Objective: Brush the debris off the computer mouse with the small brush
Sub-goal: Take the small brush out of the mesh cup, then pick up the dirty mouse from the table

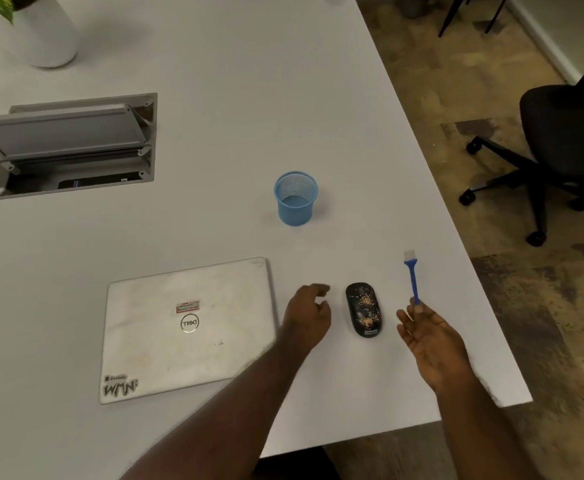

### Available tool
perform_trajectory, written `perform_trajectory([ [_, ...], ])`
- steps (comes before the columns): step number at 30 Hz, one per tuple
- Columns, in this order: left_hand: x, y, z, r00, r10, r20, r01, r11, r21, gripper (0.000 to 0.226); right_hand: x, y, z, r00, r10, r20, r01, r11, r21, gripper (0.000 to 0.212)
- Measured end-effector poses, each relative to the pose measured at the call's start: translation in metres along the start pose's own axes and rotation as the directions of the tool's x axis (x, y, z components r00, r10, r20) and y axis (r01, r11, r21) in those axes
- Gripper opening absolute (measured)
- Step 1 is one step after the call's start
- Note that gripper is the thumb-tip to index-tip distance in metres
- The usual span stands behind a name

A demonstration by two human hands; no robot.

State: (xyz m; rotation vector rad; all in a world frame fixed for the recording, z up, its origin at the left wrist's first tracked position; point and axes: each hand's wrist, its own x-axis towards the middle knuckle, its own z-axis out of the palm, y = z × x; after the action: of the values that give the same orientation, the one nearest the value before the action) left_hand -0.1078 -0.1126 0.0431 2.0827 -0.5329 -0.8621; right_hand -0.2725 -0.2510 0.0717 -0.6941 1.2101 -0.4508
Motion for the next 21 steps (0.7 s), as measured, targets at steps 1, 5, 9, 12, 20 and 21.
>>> perform_trajectory([
  [1,-0.001,0.002,0.008,0.997,-0.069,0.028,0.07,0.997,-0.037,0.033,0.001,0.003,-0.001,1.0,0.006,0.0,-0.006,1.0,-0.014,0.033],
  [5,-0.002,0.009,0.03,0.97,-0.229,0.082,0.239,0.96,-0.146,0.035,0.011,0.014,0.001,0.999,-0.05,-0.014,0.047,0.985,-0.168,0.03],
  [9,0.003,0.011,0.042,0.937,-0.328,0.12,0.348,0.909,-0.23,0.05,0.019,0.019,0.01,0.997,-0.074,0.002,0.071,0.956,-0.284,0.026],
  [12,0.005,0.014,0.045,0.929,-0.344,0.137,0.369,0.882,-0.292,0.026,0.022,0.024,0.013,0.998,-0.06,-0.003,0.056,0.955,-0.291,0.02],
  [20,0.007,0.024,0.047,0.893,-0.395,0.216,0.45,0.799,-0.398,0.028,0.027,0.029,0.016,0.998,-0.066,-0.023,0.055,0.943,-0.328,0.013],
  [21,0.007,0.024,0.048,0.894,-0.4,0.203,0.448,0.801,-0.396,0.028,0.028,0.03,0.016,0.997,-0.068,-0.025,0.055,0.941,-0.333,0.014],
])
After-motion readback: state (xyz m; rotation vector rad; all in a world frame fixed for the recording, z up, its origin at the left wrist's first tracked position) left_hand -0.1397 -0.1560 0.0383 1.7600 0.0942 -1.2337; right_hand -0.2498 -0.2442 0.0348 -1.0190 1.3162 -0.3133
